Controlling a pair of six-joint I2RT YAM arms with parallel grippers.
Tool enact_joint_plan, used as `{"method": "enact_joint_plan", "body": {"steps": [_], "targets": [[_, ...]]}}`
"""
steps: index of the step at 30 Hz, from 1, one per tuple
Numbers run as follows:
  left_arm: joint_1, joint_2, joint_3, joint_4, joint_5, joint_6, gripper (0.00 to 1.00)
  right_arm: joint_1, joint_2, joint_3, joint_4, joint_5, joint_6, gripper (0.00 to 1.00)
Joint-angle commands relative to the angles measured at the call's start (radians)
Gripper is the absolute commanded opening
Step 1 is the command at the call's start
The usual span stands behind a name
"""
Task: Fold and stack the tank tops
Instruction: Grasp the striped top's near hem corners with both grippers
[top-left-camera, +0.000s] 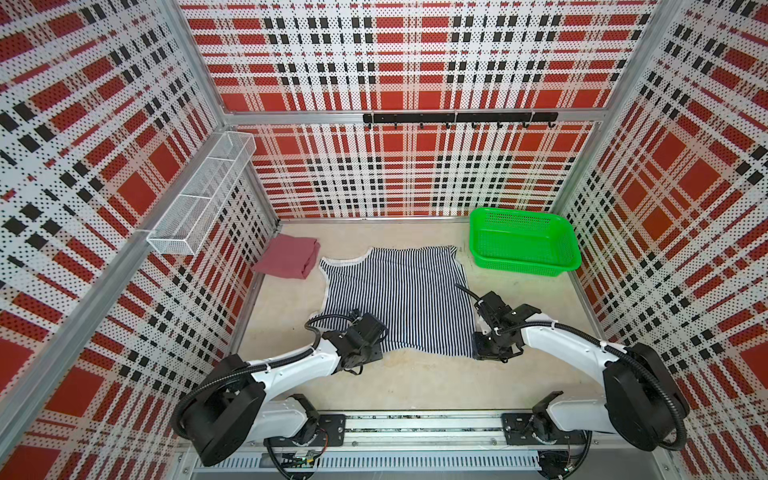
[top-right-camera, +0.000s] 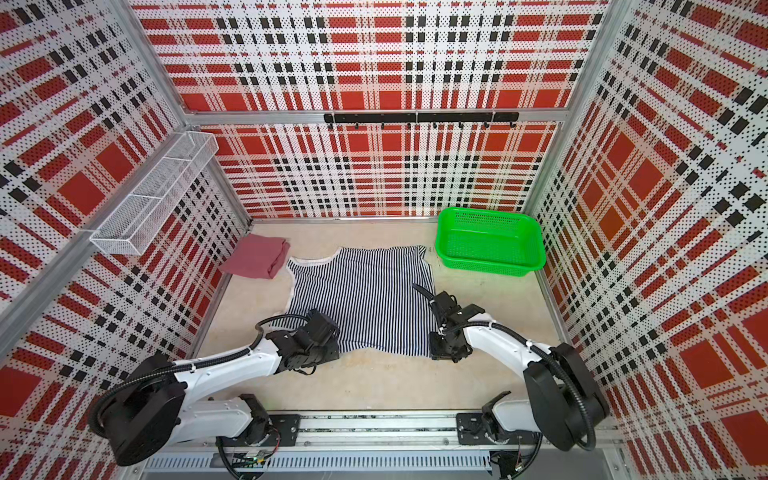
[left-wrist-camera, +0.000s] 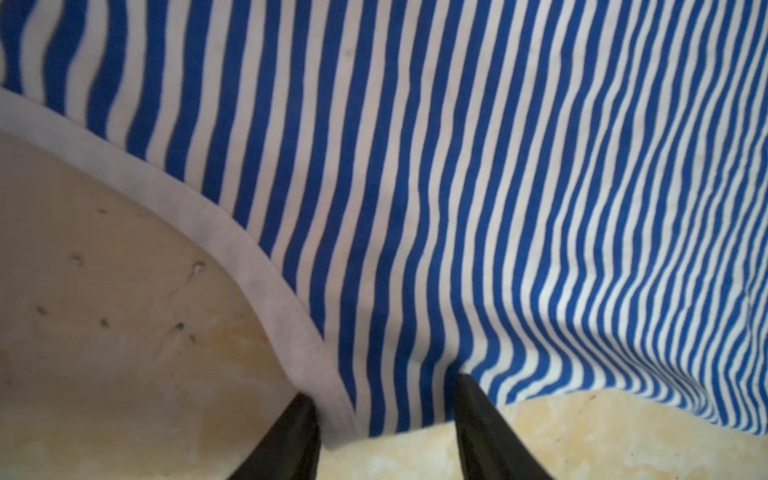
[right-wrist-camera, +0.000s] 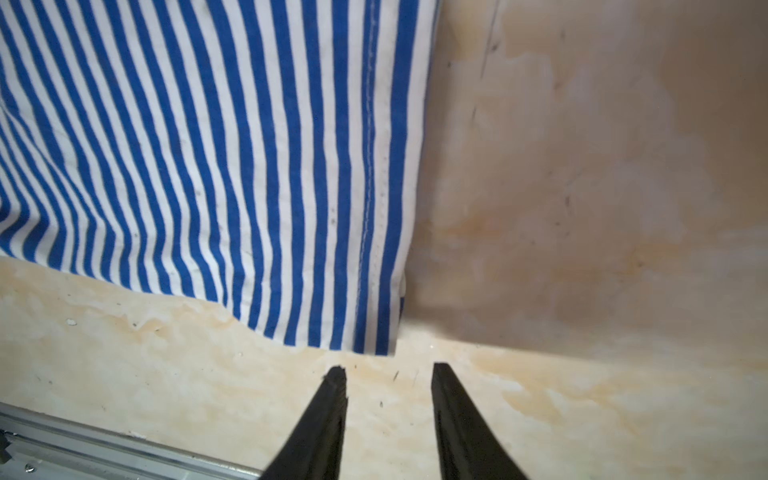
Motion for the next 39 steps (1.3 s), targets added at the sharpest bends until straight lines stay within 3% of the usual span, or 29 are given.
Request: {"method": "enact_joint_plan", "body": {"steps": [1, 6, 8, 12, 15, 17, 21, 22, 29, 39], "targets": [[0.012, 0.037, -0.012, -0.002, 0.004, 0.019, 0.49, 0.019, 0.019, -0.014, 0.036, -0.017, 0.032, 0.38], [0.015, 0.041, -0.008, -0.007, 0.010, 0.028, 0.29, 0.027, 0.039, -0.024, 0.030, -0.009, 0.046, 0.31], [0.015, 0.035, -0.002, -0.021, 0.008, 0.030, 0.21, 0.027, 0.040, -0.018, 0.017, 0.011, 0.044, 0.20], [0.015, 0.009, 0.013, -0.078, 0.003, 0.040, 0.13, 0.027, 0.029, 0.018, -0.031, 0.054, 0.028, 0.04], [0.015, -0.023, 0.029, -0.134, 0.005, 0.048, 0.09, 0.026, 0.025, 0.052, -0.100, 0.087, -0.004, 0.00], [0.015, -0.045, 0.051, -0.170, 0.005, 0.054, 0.14, 0.027, 0.017, 0.077, -0.139, 0.101, -0.020, 0.00], [0.013, -0.061, 0.080, -0.219, 0.023, 0.069, 0.50, 0.030, -0.003, 0.107, -0.140, 0.060, -0.028, 0.01], [0.008, -0.060, 0.081, -0.228, 0.031, 0.071, 0.54, 0.039, -0.007, 0.103, -0.128, 0.034, -0.018, 0.08], [-0.014, -0.117, 0.054, -0.271, 0.027, 0.023, 0.55, 0.125, 0.009, 0.054, -0.063, -0.003, 0.055, 0.33], [0.006, -0.094, 0.005, -0.174, 0.026, 0.020, 0.49, 0.127, 0.055, 0.002, 0.018, 0.013, 0.075, 0.35]]}}
